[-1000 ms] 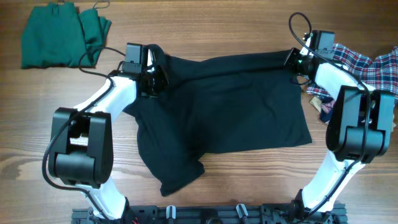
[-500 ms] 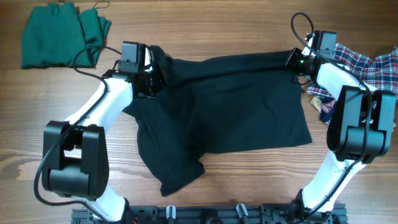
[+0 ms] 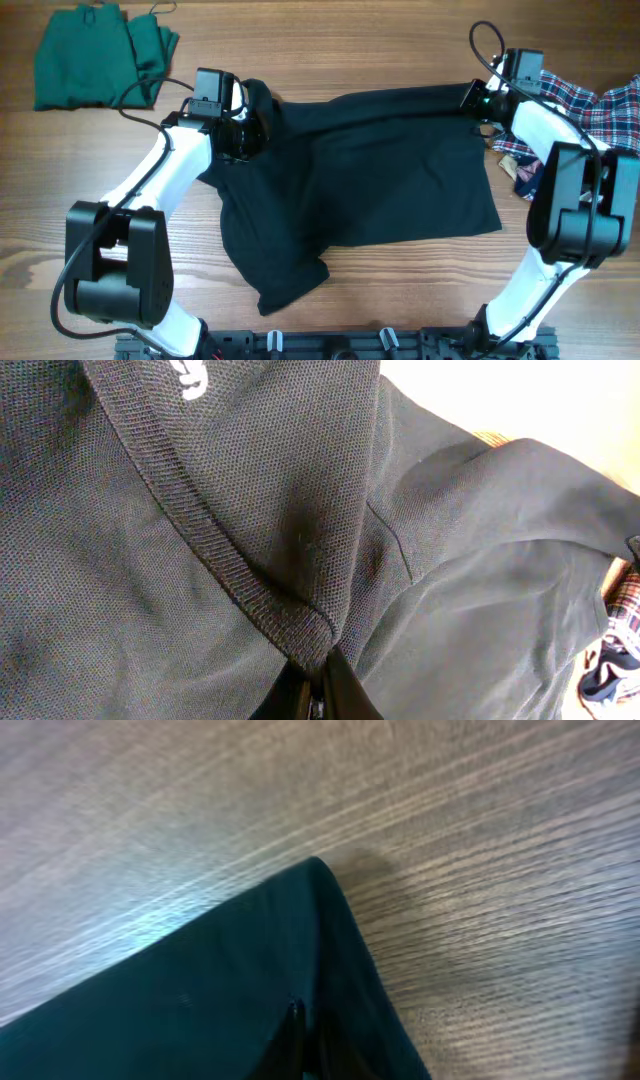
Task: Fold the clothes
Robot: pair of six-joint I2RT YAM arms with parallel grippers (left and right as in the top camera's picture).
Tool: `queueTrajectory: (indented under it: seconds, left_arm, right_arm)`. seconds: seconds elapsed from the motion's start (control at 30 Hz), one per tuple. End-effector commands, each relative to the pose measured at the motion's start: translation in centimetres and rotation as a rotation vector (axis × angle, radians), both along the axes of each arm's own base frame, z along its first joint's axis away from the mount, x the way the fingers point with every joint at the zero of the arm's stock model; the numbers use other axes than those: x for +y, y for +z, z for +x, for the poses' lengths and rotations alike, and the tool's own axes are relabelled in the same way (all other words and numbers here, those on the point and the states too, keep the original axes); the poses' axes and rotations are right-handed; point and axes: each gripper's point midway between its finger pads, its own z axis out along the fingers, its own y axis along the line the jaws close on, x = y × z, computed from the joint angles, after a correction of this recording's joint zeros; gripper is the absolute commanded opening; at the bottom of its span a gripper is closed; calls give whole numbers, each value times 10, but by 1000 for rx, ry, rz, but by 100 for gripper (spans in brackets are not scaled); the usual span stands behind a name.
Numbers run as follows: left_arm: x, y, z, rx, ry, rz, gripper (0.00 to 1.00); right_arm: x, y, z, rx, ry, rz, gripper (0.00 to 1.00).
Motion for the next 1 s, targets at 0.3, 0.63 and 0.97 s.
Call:
queueTrajectory:
  seconds: [0.3,0.63,0.97]
  left_arm:
    - [-1,10,-3,-20,-45,13,4]
    - [4,6,-8,4,-34,38,4]
    - [17,-6,-28,102,-12,108,4]
  right_arm:
    - [-17,28,-7,-13,-21,-26,4]
    - [-15,24,-14,19,-21,-22,8]
    - [-27,18,-22,65,-63,-77,5]
